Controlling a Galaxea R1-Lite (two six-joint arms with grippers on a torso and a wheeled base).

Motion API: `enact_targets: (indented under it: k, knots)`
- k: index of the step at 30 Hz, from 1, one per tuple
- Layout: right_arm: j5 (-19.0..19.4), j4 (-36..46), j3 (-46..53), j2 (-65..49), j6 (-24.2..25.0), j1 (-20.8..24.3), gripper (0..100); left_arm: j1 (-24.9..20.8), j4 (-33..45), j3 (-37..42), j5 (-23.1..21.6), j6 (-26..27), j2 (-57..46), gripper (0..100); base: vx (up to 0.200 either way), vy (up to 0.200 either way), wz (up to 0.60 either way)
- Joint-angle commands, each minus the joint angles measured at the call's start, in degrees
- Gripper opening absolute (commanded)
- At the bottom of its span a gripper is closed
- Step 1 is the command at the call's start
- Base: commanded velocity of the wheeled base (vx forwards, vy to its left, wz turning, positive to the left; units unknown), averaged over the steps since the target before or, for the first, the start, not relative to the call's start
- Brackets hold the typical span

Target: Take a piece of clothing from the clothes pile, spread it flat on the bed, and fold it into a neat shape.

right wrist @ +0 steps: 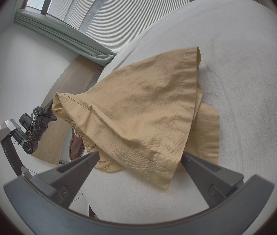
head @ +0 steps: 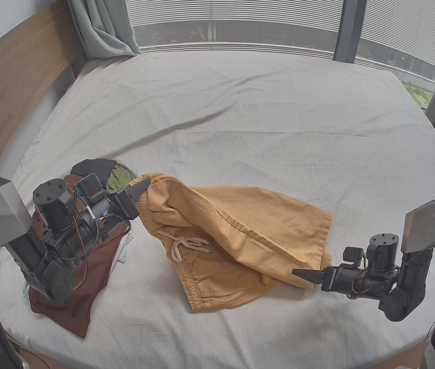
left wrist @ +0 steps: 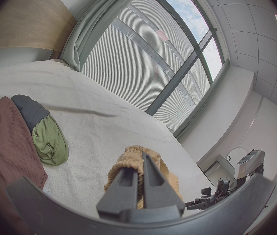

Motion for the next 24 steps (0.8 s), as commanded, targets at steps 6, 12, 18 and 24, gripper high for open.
enact_targets:
  k: [6, 12, 18, 24]
  knots:
    - [-0.2, -0.2, 1.2, -0.2, 0.0, 1.5, 100, 0.0, -0.1, 0.1, 0.0, 0.0, 0.1, 0, 0.000, 0.000, 0.00]
    - [-0.7, -1.3, 1.7, -1.8, -0.1, 2.2, 100, 0.0, -0.1, 0.1, 0.0, 0.0, 0.2, 0, 0.000, 0.000, 0.00]
    - [-0.5, -1.2, 3.2, -5.8, -0.1, 2.1, 100, 0.0, -0.1, 0.1, 0.0, 0.0, 0.2, 0, 0.000, 0.000, 0.00]
    - [-0.2, -1.2, 3.4, -8.1, -0.2, 2.1, 100, 0.0, -0.1, -0.1, 0.0, 0.0, 1.3, 0, 0.000, 0.000, 0.00]
